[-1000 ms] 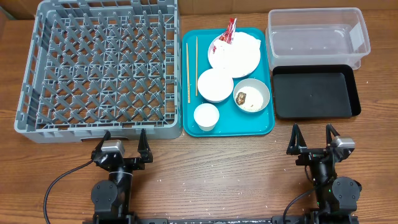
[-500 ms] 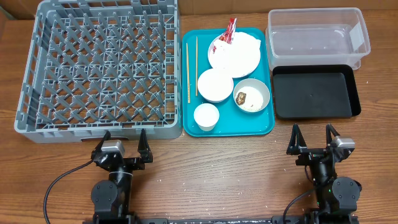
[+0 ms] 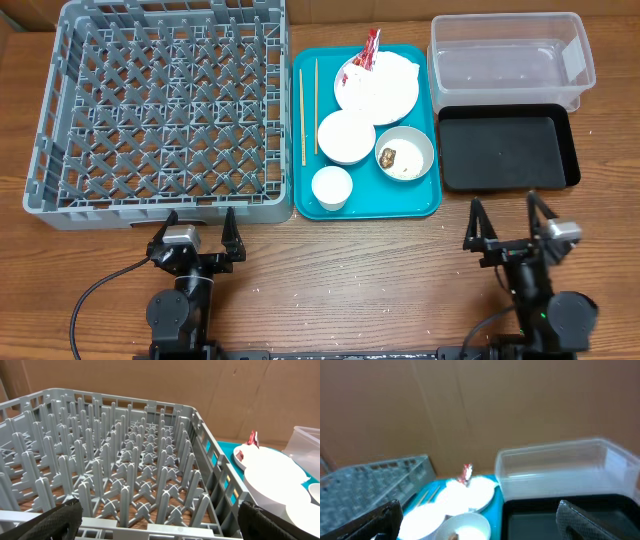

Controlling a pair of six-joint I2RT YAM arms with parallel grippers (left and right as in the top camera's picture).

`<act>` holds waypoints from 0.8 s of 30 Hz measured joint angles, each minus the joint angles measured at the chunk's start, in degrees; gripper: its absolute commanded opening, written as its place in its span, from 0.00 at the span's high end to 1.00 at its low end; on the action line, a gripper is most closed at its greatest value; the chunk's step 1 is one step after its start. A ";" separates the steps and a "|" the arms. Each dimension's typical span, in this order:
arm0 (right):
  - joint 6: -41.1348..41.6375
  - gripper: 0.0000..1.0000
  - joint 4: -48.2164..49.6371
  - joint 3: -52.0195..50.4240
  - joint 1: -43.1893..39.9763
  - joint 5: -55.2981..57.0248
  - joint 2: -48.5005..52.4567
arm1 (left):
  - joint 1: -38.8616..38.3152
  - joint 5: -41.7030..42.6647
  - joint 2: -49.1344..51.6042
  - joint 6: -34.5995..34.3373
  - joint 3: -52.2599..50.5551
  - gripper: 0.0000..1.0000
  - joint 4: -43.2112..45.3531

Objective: Sort waste into correct bins and load items into the dishwasher

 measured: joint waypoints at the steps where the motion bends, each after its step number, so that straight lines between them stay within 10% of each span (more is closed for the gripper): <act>1: -0.02 0.00 -1.40 3.61 0.00 -0.61 1.88 | 0.00 -0.02 -0.02 0.00 0.00 0.00 -0.02; 8: -0.13 0.00 -13.11 27.23 0.00 -7.85 22.03 | 0.00 -0.02 0.00 -0.02 0.00 0.00 -0.11; 24: -5.31 0.00 -58.34 111.84 12.72 -12.00 106.29 | 0.00 -0.02 -0.13 0.00 0.02 0.00 -0.02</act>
